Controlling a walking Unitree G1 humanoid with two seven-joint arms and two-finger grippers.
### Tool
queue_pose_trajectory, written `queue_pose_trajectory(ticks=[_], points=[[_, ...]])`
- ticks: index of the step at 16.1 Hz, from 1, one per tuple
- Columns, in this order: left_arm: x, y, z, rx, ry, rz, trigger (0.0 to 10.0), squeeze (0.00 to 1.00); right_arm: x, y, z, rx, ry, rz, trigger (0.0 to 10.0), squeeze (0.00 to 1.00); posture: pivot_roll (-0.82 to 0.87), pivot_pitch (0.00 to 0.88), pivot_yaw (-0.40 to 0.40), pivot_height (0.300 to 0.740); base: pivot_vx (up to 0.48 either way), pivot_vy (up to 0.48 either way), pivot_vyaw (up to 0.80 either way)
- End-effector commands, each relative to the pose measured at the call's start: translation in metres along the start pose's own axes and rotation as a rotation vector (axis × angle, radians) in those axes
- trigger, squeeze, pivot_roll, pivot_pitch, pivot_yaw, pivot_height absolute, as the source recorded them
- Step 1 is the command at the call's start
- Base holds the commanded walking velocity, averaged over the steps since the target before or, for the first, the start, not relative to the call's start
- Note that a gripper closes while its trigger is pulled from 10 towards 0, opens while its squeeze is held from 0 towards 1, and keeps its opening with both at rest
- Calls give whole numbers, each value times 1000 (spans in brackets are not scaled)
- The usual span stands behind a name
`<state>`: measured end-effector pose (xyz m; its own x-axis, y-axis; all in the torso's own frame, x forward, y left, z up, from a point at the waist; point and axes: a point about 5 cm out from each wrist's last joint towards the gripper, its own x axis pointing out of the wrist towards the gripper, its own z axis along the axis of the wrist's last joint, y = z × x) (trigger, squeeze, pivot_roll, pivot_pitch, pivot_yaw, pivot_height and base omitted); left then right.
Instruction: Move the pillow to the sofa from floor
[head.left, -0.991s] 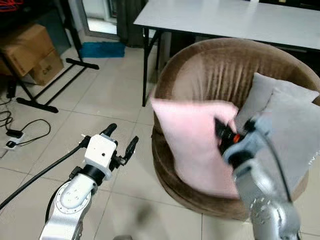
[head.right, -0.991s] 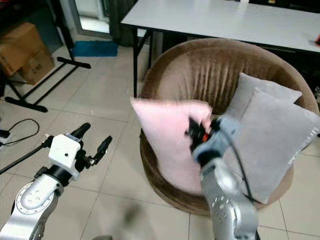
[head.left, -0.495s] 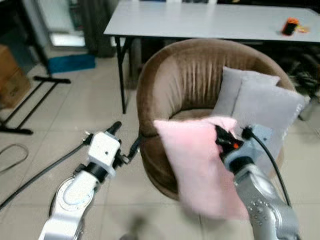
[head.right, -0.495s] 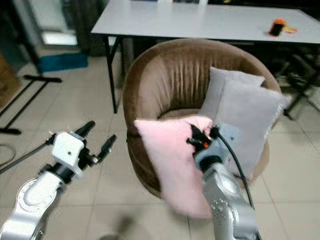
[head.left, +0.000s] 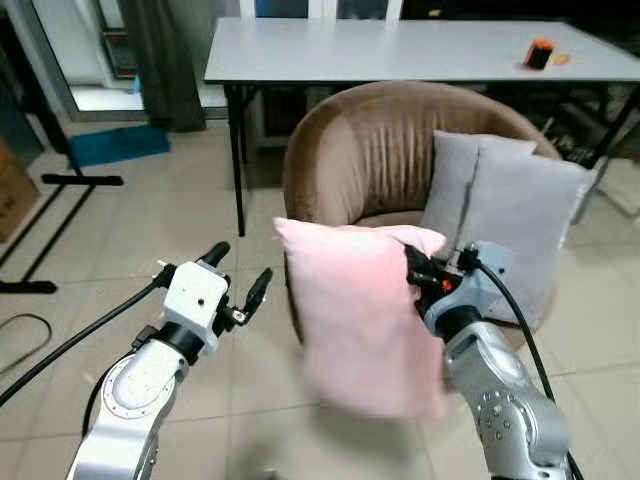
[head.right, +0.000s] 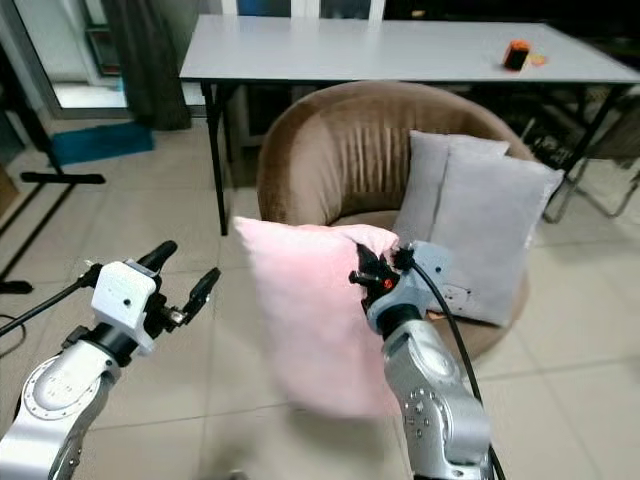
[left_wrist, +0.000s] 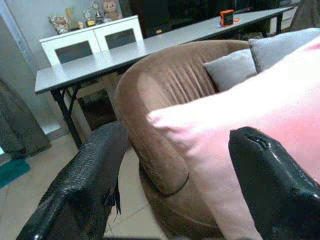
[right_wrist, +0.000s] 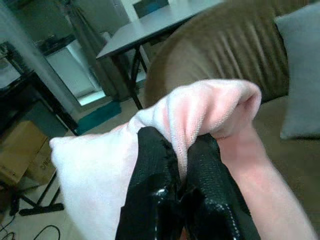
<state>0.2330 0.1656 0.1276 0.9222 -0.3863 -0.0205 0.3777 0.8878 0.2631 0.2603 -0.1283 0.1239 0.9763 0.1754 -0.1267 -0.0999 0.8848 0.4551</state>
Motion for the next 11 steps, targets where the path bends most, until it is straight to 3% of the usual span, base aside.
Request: queue_pose_trajectory(ticks=[1,11], points=[[1,-2,5,-4,-18,-17,10000,0,1,-1,12,-17,-62,1,10000,0,31,0,-16,740,292,0,0],[2,-5,5,-16,-16,-41,10000,0,3,-2,14,-17,-80,11,10000,0,32,0,-23,740,309,0,0]])
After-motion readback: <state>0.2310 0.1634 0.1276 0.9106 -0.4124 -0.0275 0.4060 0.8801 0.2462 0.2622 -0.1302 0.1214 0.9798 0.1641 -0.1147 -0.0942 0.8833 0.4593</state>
